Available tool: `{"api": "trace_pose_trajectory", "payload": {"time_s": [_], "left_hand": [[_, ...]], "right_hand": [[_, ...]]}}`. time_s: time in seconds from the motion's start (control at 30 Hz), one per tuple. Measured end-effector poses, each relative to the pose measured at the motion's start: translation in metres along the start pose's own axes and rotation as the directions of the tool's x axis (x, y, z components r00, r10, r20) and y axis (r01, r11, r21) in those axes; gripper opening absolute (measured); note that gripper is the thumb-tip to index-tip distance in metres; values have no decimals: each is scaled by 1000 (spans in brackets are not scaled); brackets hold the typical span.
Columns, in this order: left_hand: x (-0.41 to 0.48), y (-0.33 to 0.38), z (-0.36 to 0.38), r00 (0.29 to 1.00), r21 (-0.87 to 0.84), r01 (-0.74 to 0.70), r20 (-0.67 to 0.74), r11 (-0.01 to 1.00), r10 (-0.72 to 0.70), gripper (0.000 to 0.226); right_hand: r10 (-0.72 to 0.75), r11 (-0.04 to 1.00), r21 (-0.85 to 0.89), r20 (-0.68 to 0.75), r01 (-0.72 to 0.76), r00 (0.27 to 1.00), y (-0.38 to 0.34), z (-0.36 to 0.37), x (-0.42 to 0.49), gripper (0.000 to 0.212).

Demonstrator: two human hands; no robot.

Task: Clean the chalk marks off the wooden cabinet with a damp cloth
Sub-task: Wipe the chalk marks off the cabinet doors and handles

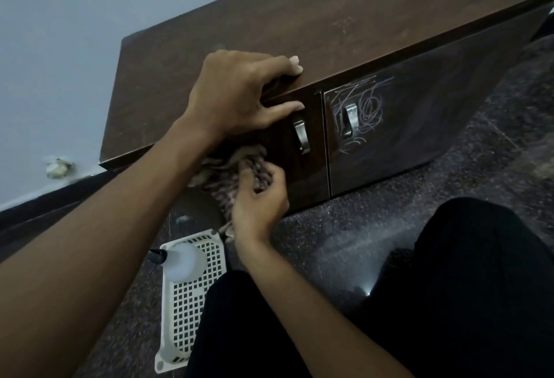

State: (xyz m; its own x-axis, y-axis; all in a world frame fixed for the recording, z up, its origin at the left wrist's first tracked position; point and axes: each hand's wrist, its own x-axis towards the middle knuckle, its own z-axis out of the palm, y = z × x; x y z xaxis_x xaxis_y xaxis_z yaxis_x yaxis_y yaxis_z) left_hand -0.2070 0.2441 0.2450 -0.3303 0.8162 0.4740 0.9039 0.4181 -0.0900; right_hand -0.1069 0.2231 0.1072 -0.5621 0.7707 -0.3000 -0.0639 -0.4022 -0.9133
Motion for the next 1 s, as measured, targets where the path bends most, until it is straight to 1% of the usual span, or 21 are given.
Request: {"api": "trace_pose_trajectory", "payload": {"time_s": [0.03, 0.1, 0.13, 0.17, 0.23, 0.33, 0.4, 0.43, 0.5, 0.57, 0.63, 0.7, 0.73, 0.8, 0.87, 0.93, 1.0], "left_hand": [[0, 0, 0, 1000, 12, -7, 6, 1000, 7, 47], [0, 0, 0, 999, 45, -38, 7, 998, 38, 46], [0, 1, 0, 998, 66, -56, 1, 996, 56, 45], [0, 1, 0, 997, 91, -76, -6, 993, 76, 44], [-1, 3, 2, 990, 136, -131, -24, 982, 136, 41], [-1, 4, 4, 966, 171, -247, -37, 954, 256, 37], [0, 2, 4, 946, 201, -314, -20, 928, 325, 36], [1, 2, 5, 936, 214, -340, -12, 916, 351, 36], [2, 1, 6, 924, 219, -372, -5, 902, 383, 35], [2, 1, 8, 914, 215, -395, -6, 893, 406, 34], [2, 0, 9, 910, 206, -404, -10, 891, 415, 33], [3, 0, 10, 913, 194, -399, -4, 896, 408, 33], [3, 0, 10, 915, 189, -397, -1, 898, 404, 33], [3, 1, 9, 917, 182, -392, -2, 902, 399, 32], [3, 1, 8, 920, 176, -386, 1, 906, 392, 32], [3, 0, 8, 922, 170, -382, 6, 909, 386, 33], [3, 1, 7, 923, 172, -380, 6, 909, 385, 33]], "right_hand": [[103, 995, -12, -43, -103, 994, 9, -9, 10, 18], [283, 958, -10, -154, -288, 947, 26, -33, 36, 15], [327, 941, -20, -197, -337, 924, 31, -45, 49, 14], [335, 936, -37, -217, -351, 917, 32, -56, 60, 14], [261, 958, -63, -222, -281, 939, 24, -71, 76, 12], [95, 994, -41, -210, -106, 973, -7, -80, 83, 8], [4, 1000, -16, -188, -7, 982, -32, -78, 82, 14], [-12, 1000, 3, -180, 13, 984, -42, -75, 81, 18], [20, 998, 60, -177, -10, 984, -58, -72, 81, 22], [74, 991, 120, -164, -54, 984, -68, -69, 79, 22], [90, 983, 172, -143, -65, 986, -76, -66, 77, 20], [35, 978, 207, -151, -3, 988, -89, -60, 74, 17], [-17, 981, 187, -173, 50, 985, -95, -57, 74, 17], [-132, 983, 93, -235, 157, 963, -106, -50, 75, 23], [-162, 981, 61, -284, 186, 945, -107, -47, 76, 30], [-115, 987, 75, -305, 144, 945, -97, -48, 78, 29], [-21, 994, 97, -308, 54, 951, -82, -51, 81, 26]]}}
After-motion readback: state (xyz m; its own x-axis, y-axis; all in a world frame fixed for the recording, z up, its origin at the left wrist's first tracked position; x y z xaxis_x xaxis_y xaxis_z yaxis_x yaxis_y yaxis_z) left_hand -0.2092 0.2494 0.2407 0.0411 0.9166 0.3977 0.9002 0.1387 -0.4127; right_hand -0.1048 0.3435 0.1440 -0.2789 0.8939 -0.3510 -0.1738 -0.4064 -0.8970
